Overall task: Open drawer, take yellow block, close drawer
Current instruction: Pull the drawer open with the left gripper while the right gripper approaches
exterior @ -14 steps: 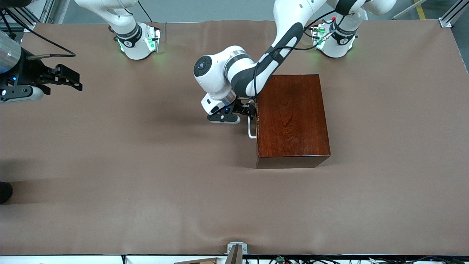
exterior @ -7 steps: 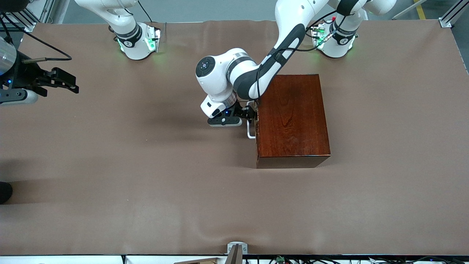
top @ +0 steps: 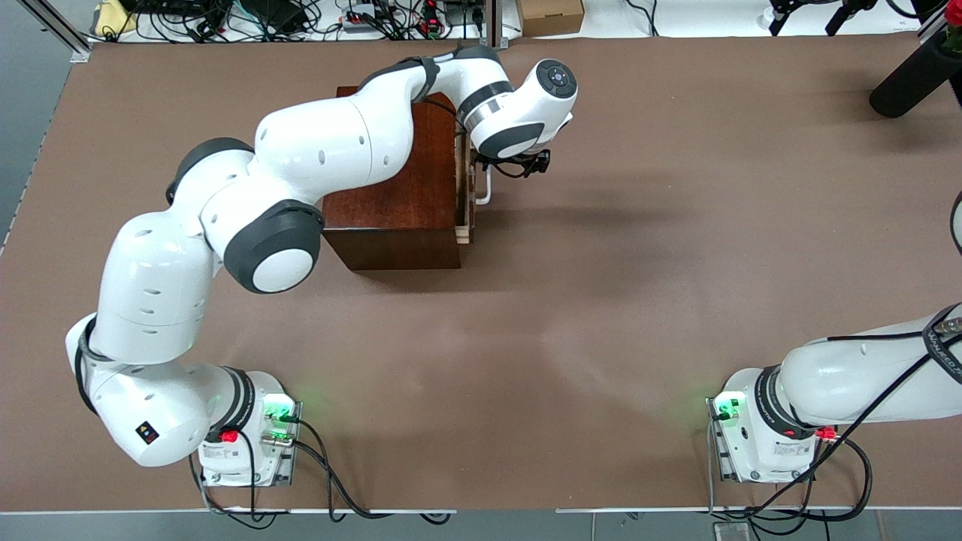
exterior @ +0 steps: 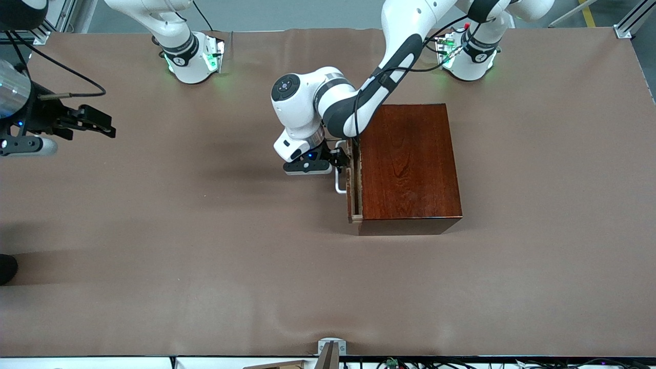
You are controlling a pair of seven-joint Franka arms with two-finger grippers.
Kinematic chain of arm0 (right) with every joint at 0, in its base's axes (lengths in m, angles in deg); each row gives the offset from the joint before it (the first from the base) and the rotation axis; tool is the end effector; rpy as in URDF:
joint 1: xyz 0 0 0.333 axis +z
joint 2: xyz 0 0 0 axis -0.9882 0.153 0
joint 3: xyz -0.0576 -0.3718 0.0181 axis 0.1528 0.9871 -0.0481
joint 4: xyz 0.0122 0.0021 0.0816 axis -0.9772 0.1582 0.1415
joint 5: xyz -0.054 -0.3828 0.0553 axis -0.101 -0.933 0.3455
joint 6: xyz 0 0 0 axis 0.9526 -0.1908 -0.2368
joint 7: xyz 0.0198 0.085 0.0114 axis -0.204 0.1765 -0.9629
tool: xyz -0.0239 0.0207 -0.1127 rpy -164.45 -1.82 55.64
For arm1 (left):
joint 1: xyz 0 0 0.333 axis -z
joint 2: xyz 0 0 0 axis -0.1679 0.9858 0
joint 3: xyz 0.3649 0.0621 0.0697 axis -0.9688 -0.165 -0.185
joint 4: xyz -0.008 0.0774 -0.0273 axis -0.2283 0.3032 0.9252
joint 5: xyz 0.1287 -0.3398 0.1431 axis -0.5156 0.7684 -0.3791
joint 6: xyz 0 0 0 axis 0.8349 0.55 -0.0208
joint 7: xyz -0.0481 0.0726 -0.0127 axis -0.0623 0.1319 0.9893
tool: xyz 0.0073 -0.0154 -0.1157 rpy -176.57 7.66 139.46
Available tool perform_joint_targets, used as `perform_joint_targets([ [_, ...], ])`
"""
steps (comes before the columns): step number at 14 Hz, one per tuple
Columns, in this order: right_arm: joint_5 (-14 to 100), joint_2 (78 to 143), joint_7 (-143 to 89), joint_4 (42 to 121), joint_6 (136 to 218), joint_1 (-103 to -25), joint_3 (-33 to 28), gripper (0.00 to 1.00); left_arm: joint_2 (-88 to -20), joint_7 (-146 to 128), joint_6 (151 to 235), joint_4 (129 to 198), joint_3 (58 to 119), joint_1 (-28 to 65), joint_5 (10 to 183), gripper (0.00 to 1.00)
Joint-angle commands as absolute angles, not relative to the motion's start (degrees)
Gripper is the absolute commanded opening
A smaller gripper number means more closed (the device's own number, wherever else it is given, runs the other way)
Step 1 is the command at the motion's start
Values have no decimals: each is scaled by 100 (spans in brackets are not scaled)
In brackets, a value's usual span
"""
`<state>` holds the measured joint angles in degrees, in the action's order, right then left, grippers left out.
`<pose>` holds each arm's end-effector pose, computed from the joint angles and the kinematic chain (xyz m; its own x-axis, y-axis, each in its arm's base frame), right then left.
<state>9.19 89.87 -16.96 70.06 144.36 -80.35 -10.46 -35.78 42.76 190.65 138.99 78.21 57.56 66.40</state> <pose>0.5527 0.0373 0.6586 0.9906 -0.0235 -0.1347 -0.0301 -0.9984 -0.0472 0.4786 -0.6100 0.3197 0.9836 -0.0966 0.1523 -0.0676 -0.9803 -0.1854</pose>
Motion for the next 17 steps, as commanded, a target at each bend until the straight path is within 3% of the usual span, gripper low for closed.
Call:
perform_joint_targets([
  [1, 1007, 9084, -1204, 6973, 14441, -8014, -1078, 100, -3355, 4417, 19651, 13736, 7899, 5923, 6977, 100],
  [10, 1016, 9409, 1608, 6955, 14634, -7663, -1078, 100, -3311, 4329, 20416, 13728, 7952, 5959, 7382, 100],
  [17, 849, 9568, 1785, 6946, 14625, -7768, -1061, 100, -3311, 4066, 21014, 13728, 8110, 5950, 7891, 100],
])
